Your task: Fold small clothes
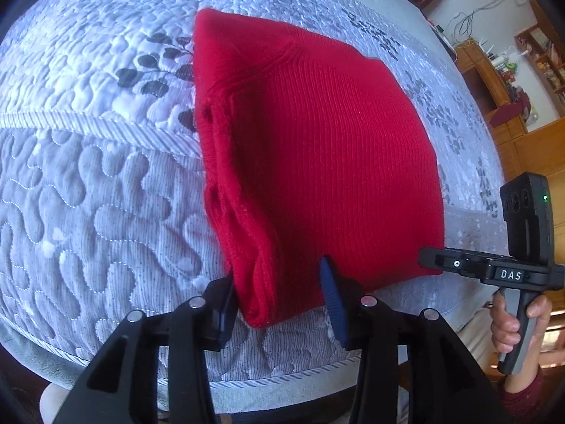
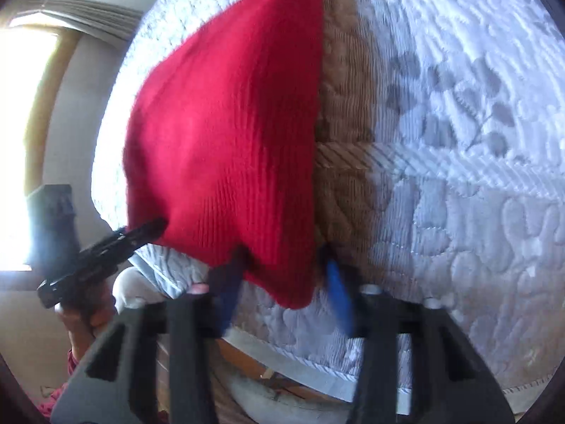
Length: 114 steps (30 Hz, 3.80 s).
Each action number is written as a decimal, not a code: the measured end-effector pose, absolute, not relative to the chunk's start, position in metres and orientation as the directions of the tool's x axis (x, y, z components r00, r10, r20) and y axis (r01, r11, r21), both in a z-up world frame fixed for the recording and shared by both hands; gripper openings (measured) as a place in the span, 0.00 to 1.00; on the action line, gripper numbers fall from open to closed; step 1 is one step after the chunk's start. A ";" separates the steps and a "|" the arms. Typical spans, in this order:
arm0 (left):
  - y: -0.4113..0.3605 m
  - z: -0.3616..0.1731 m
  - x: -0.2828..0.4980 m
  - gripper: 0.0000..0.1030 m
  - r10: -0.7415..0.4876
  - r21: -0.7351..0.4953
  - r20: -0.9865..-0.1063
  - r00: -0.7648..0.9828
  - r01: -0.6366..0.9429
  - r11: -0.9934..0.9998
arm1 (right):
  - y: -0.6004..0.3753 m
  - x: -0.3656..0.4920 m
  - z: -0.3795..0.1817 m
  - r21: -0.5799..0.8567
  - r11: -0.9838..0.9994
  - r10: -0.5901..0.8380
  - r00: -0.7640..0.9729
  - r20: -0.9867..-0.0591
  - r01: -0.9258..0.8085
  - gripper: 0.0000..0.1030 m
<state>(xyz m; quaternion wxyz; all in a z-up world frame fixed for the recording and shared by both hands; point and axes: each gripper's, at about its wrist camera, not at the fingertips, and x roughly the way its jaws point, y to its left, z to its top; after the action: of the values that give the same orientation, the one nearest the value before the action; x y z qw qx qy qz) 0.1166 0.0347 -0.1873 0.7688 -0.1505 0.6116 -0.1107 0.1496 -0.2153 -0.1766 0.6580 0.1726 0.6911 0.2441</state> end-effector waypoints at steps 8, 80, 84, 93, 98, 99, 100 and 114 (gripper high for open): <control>0.030 -0.187 0.115 0.44 -0.320 -0.334 -0.913 0.254 -0.011 0.943 | -0.236 0.145 -0.151 0.505 0.846 0.507 -0.035 -0.861 -0.173 0.12; 0.129 -0.190 0.252 0.60 -0.382 -0.443 -0.857 0.344 -0.117 0.889 | -0.238 0.315 -0.148 0.487 0.845 0.504 0.028 -0.863 -0.220 0.59; 0.118 -0.193 0.260 0.63 -0.418 -0.469 -0.851 0.317 -0.103 0.877 | -0.236 0.308 -0.156 0.504 0.836 0.517 -0.001 -0.856 -0.217 0.59; 0.102 -0.211 0.269 0.56 -0.574 -0.606 -0.787 0.226 -0.110 0.788 | -0.235 0.307 -0.173 0.592 0.789 0.594 -0.040 -0.803 -0.163 0.60; 0.085 -0.220 0.277 0.57 -0.582 -0.605 -0.788 0.201 -0.081 0.792 | -0.232 0.309 -0.173 0.599 0.779 0.601 -0.048 -0.797 -0.184 0.60; 0.084 -0.221 0.281 0.57 -0.589 -0.611 -0.784 0.196 -0.075 0.788 | -0.232 0.309 -0.173 0.601 0.778 0.603 -0.050 -0.796 -0.183 0.60; 0.082 -0.223 0.284 0.58 -0.589 -0.610 -0.785 0.192 -0.073 0.789 | -0.228 0.312 -0.175 0.602 0.777 0.604 -0.053 -0.795 -0.184 0.60; 0.064 -0.203 0.276 0.29 -0.558 -0.597 -0.784 0.270 -0.082 0.798 | -0.236 0.298 -0.169 0.658 0.740 0.663 -0.013 -0.748 -0.138 0.29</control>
<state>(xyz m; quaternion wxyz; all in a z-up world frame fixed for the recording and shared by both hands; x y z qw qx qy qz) 0.2756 0.0640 -0.2032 0.7481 -0.2746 0.5828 -0.1593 0.2981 -0.2360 -0.1689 0.6724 0.2032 0.6465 0.2977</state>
